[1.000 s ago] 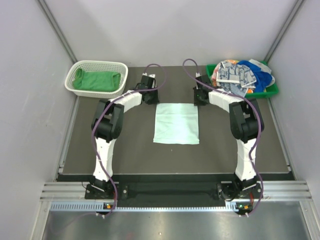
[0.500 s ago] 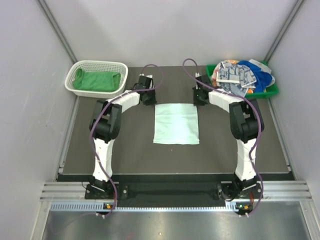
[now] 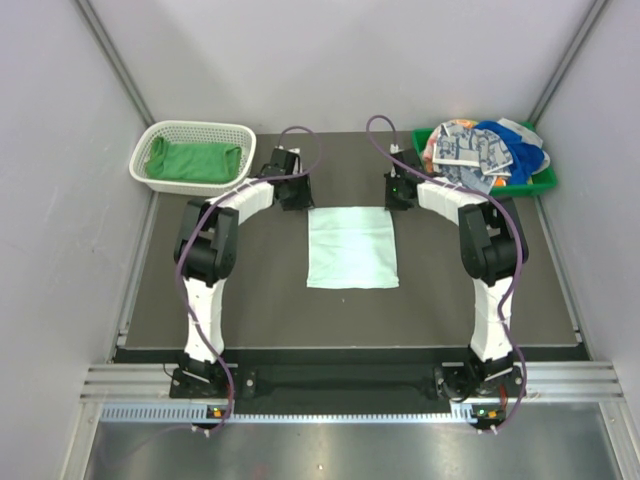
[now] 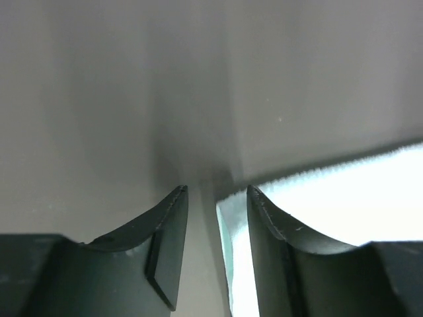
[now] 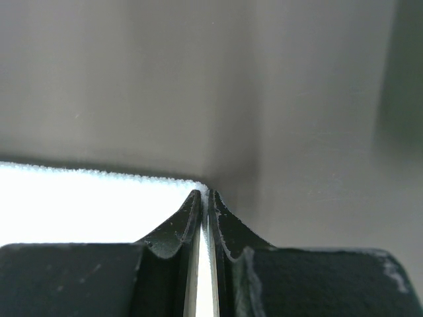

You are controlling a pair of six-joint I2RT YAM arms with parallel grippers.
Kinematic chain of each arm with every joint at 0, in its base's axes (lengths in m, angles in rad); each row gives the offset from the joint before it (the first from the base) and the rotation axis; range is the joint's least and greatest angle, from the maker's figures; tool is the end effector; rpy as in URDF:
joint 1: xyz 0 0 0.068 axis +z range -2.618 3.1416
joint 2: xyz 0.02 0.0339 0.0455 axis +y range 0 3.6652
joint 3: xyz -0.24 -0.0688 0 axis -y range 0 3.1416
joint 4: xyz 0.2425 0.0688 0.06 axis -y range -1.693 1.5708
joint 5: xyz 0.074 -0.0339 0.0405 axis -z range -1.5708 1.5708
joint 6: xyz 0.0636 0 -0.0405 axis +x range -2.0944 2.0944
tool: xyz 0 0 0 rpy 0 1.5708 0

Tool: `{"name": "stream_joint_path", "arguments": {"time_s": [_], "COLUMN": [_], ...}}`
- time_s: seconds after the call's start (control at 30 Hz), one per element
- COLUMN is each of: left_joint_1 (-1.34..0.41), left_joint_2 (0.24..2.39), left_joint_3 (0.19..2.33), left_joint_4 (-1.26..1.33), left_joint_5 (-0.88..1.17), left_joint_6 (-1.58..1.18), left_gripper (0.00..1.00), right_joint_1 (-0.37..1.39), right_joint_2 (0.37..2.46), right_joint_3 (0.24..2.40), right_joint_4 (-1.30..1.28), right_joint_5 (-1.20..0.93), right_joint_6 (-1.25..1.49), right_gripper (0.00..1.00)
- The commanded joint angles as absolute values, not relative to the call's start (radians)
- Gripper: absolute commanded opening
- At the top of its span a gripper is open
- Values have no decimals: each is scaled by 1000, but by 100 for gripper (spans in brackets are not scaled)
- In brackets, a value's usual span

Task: Fold and stack the towels
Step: Fold the towel

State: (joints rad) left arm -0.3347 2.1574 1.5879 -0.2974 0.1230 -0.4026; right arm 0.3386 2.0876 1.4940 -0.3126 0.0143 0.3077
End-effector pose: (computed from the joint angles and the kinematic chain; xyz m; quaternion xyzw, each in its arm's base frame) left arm 0.4491 -0.1644 0.1286 -0.0106 0.9371 -0.1778 0.3002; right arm 0.4323 0.1513 0.1279 -0.0123 0.9452 0.0972 0.3115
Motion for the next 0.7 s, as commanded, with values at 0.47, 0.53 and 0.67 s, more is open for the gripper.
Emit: {"name": "stream_joint_path", "arguments": {"time_s": [0.47,0.53,0.67], "left_joint_1": [-333,-337,-348], "left_joint_2": [2037,2058,2100], "left_joint_3": [1499,1519,1545], "left_joint_4": [-347,-376,-385], "left_joint_5": [246,223,195], "left_joint_6": [-408,-399,-397], "left_gripper": [40,40,39], "right_joint_1": [350,350,350], "right_joint_2": [2031,2028,2022], "right_joint_3": [1528,1528,1526], "right_joint_4": [-264,-268,-268], "right_joint_5": [5,5,5], "right_joint_6": [316,316,318], "right_gripper": [8,8,8]}}
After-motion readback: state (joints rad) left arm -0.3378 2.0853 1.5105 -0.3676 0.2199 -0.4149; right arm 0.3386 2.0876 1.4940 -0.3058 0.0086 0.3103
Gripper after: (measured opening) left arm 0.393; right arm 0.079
